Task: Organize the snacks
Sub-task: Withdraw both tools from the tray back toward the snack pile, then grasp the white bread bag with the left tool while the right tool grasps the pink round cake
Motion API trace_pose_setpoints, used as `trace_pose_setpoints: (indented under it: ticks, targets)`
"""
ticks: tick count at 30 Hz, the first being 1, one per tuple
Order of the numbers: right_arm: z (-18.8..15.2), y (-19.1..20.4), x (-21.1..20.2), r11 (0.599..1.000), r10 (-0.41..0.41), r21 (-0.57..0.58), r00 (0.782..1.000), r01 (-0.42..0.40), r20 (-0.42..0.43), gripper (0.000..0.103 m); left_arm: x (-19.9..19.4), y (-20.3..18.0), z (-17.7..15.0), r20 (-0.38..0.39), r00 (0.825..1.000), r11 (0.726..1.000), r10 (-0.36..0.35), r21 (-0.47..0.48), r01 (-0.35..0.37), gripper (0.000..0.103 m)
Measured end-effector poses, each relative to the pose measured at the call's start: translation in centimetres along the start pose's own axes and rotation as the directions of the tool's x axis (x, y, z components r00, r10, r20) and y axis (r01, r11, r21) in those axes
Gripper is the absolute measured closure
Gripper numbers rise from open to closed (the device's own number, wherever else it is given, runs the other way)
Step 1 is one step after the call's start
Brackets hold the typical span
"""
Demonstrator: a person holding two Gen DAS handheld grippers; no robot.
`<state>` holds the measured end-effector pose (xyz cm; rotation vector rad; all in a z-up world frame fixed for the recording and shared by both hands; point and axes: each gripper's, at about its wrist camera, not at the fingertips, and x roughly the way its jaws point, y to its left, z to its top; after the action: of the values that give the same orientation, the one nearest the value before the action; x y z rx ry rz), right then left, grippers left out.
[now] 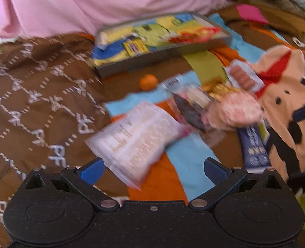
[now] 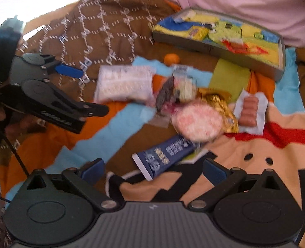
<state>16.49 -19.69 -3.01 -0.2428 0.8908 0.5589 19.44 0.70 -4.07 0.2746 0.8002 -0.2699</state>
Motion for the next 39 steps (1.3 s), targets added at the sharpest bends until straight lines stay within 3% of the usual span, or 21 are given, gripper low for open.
trace_pose_setpoints:
  ticks: [7, 16, 28, 33, 39]
  targets:
    - [-0.5, 0.0, 0.9, 1.0, 0.011, -0.005, 0.999, -0.011, -0.038, 0.0, 0.2, -0.6, -1.2, -0.037, 0.999, 0.999, -0.009, 0.039, 0.011, 0.001]
    - [1.7, -1.5, 1.5, 0.996, -0.07, -0.051, 0.994, 0.075, 0.08, 0.0, 0.8, 0.8, 0.3, 0.008, 1.0, 0.995, 0.015, 0.103, -0.015, 0.001]
    - [5.1, -4.0, 4.1, 0.99, -0.14, -0.01, 0.98, 0.143, 0.138, 0.0, 4.3, 2.0, 3.7, 0.087, 0.995, 0.971, 0.044, 0.23, -0.063, 0.001]
    - [5.1, -4.9, 4.9, 0.99, -0.13, -0.04, 0.976, 0.138, 0.173, 0.0, 6.1, 2.3, 4.3, 0.072, 0.997, 0.959, 0.016, 0.281, -0.036, 0.001]
    - [4.5, -4.9, 6.0, 0.988, -0.097, -0.103, 0.981, 0.115, 0.167, 0.0, 7.4, 1.6, 3.9, 0.016, 0.998, 0.921, -0.063, 0.385, 0.052, 0.001]
